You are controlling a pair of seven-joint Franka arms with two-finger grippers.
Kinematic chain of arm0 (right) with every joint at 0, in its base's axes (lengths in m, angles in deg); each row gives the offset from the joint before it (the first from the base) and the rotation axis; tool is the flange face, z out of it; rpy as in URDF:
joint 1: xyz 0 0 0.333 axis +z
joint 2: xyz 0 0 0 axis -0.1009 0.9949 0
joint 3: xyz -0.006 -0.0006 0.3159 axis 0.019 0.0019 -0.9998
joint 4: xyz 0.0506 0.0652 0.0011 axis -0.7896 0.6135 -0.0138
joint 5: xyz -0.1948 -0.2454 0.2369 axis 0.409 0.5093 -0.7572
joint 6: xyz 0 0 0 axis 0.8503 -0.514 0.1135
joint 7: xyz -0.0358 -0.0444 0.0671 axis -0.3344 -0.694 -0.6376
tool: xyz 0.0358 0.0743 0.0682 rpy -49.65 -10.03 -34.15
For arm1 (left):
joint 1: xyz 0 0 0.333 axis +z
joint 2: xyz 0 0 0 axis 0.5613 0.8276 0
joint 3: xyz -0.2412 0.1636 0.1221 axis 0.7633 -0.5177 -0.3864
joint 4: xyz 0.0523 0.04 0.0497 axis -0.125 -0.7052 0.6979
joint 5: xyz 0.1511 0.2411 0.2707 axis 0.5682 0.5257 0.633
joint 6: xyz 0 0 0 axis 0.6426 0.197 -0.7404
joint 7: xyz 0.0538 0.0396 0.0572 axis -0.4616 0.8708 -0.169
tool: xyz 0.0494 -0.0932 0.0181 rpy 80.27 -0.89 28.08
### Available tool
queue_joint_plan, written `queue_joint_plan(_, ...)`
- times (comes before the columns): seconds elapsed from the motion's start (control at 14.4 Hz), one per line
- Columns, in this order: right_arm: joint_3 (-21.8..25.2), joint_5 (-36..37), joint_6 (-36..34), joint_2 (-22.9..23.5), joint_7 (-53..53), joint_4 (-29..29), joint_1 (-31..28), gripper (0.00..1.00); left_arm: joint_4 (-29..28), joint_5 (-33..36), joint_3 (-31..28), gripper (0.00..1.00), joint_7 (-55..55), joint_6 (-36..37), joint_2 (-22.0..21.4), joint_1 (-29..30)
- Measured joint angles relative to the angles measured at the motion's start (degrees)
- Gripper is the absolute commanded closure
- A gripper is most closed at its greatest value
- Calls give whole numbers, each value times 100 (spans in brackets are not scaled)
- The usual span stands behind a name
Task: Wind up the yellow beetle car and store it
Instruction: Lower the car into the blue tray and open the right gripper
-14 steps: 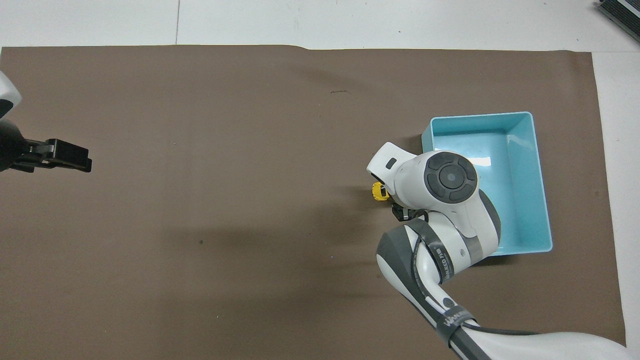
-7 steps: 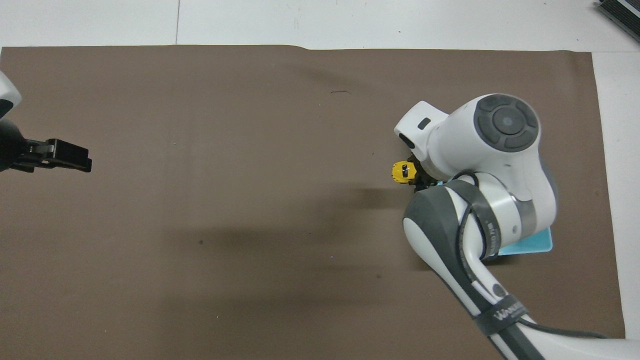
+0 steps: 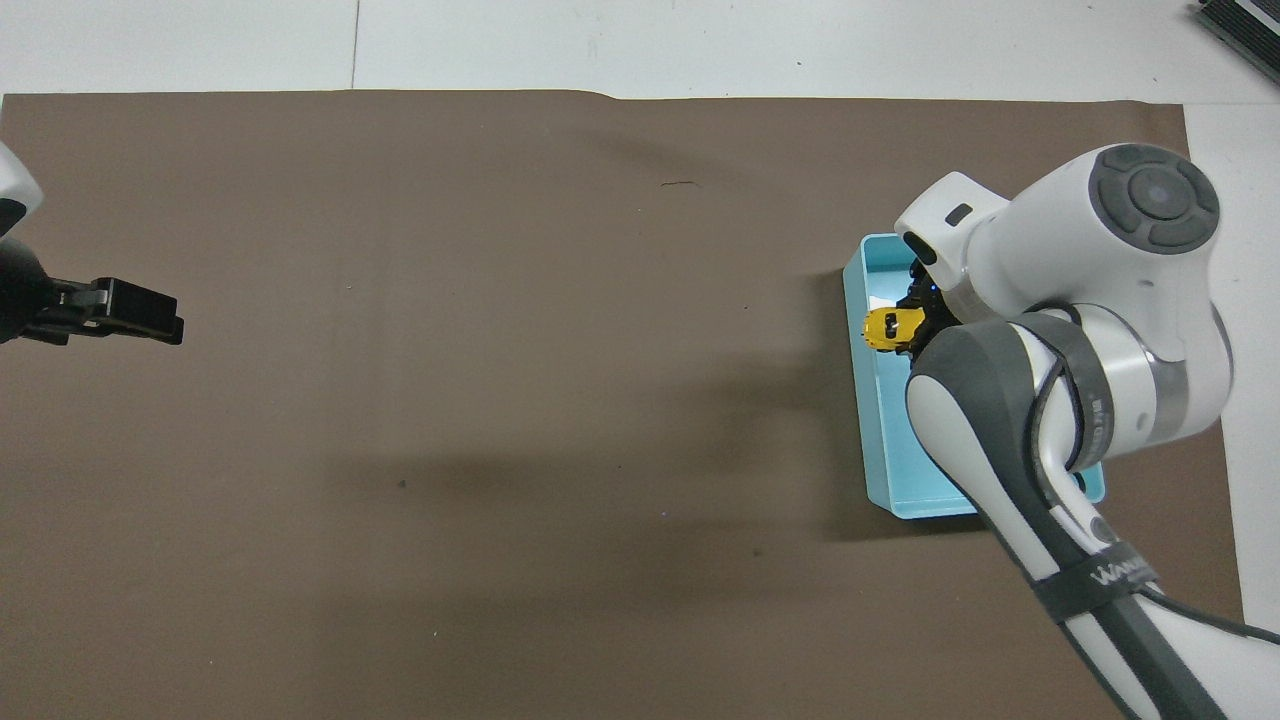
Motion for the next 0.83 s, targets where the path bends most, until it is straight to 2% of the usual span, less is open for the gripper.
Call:
queue_joint_plan(0.14,2,1,203,-118,268,288,-93,100,0,0,0,0,0,0,0,0)
queue_joint_plan(0.49,22,5,1199,-157,913,1200,-609,100,0,0,0,0,0,0,0,0)
queue_joint_plan(0.83,-15,5,1572,-119,913,1483,-609,100,0,0,0,0,0,0,0,0)
